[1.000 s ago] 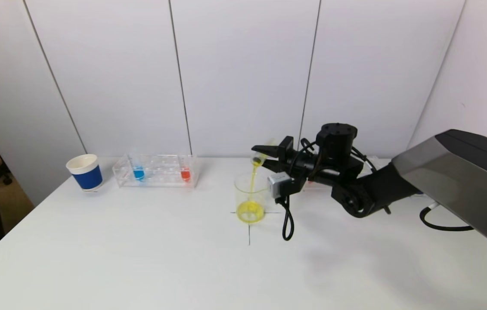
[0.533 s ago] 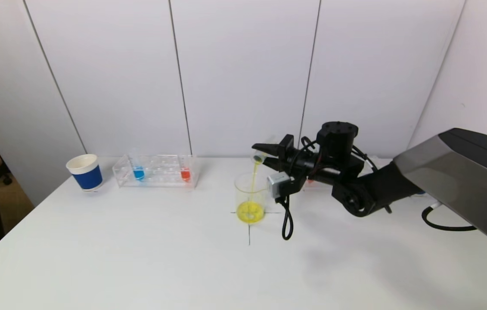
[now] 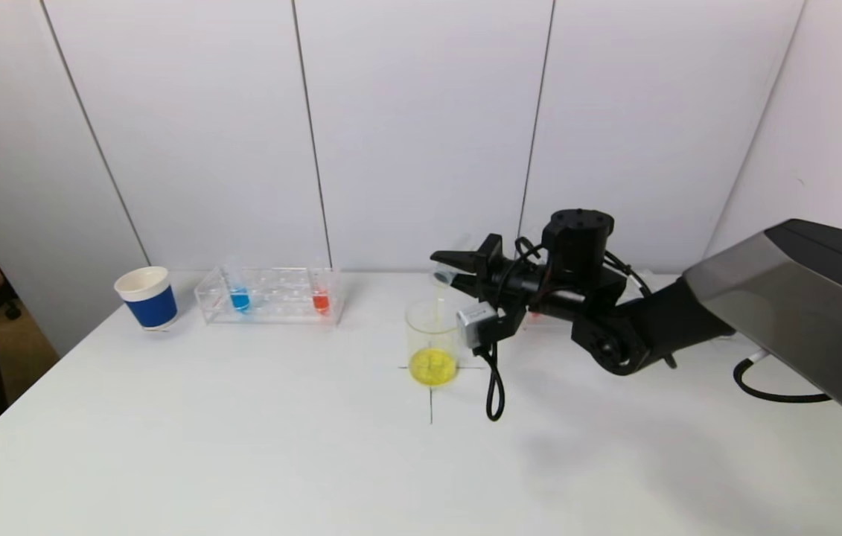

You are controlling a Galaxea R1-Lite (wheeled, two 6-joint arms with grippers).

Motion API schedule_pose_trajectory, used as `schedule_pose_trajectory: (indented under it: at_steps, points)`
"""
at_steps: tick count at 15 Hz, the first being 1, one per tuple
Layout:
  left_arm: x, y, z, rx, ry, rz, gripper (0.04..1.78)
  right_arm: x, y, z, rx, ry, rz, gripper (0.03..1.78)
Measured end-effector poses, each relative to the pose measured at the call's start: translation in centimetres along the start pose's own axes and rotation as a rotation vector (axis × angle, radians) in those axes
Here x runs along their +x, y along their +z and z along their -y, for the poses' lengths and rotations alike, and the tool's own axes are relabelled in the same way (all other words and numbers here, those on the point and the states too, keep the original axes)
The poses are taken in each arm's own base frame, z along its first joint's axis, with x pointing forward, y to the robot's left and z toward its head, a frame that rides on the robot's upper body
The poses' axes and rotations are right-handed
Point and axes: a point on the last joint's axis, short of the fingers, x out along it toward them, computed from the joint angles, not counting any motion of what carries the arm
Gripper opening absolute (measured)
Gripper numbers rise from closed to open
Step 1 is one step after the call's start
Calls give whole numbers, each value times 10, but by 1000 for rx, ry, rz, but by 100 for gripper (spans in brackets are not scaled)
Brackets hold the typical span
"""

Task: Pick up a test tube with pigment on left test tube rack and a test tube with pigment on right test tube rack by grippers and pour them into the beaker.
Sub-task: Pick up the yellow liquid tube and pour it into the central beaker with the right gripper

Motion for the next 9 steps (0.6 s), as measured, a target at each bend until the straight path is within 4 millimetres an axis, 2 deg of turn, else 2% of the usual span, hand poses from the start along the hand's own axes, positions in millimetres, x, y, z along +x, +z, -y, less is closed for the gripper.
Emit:
schedule_pose_trajectory:
  at_steps: [9]
  points:
    - [0,0,0,0,0,0,176,3,6,1,-12,4,14,49]
